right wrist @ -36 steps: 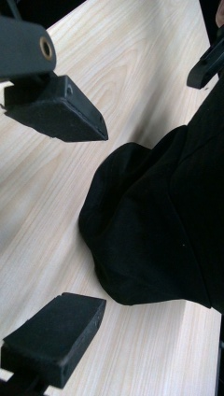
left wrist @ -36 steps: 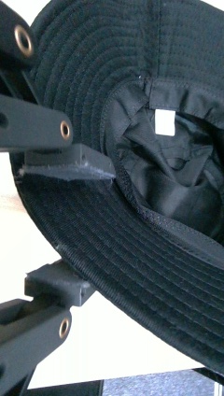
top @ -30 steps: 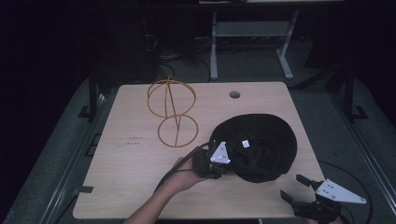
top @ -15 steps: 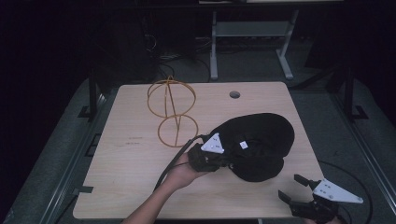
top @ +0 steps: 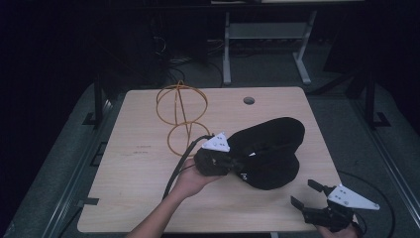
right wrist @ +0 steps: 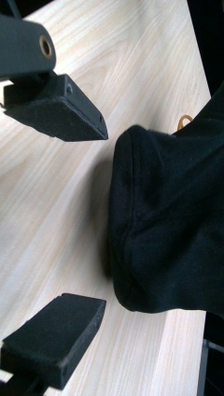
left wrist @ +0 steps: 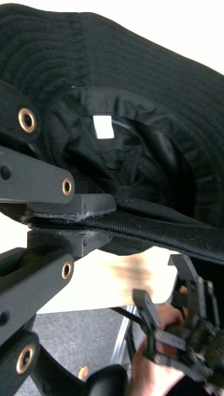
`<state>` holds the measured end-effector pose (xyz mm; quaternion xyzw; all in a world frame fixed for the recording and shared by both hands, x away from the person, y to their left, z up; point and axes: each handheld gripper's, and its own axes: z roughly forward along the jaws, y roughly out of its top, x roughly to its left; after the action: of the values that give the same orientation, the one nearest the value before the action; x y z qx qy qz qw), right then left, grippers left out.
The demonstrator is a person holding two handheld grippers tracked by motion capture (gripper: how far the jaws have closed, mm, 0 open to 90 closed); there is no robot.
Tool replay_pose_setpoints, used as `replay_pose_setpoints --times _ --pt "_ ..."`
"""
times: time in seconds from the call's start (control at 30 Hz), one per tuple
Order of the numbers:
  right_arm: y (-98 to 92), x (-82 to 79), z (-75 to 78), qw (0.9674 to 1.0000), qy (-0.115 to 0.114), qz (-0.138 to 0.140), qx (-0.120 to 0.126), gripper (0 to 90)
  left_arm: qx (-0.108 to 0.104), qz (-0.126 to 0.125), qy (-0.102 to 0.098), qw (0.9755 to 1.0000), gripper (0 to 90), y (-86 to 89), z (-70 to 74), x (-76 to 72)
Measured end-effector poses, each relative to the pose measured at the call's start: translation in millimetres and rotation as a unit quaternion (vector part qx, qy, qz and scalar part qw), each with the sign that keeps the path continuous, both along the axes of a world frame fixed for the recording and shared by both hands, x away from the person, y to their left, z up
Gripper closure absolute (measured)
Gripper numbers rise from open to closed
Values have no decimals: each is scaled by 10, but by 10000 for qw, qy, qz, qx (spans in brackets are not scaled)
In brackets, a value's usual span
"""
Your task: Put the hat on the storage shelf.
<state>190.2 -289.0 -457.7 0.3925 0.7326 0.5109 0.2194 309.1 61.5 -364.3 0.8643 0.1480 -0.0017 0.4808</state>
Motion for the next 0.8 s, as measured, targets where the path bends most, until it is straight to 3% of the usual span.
replay_pose_setpoints --times 0.23,0.63,0.8 --pt "112 98 30 9999 -23 70 -114 147 -301 28 188 9994 856 6 85 27" --pt "98 301 103 9999 -108 -17 105 146 -394 0 236 9989 857 68 125 41" --pt "68 372 97 9997 -45 -61 231 148 -408 -30 231 9989 857 75 123 40"
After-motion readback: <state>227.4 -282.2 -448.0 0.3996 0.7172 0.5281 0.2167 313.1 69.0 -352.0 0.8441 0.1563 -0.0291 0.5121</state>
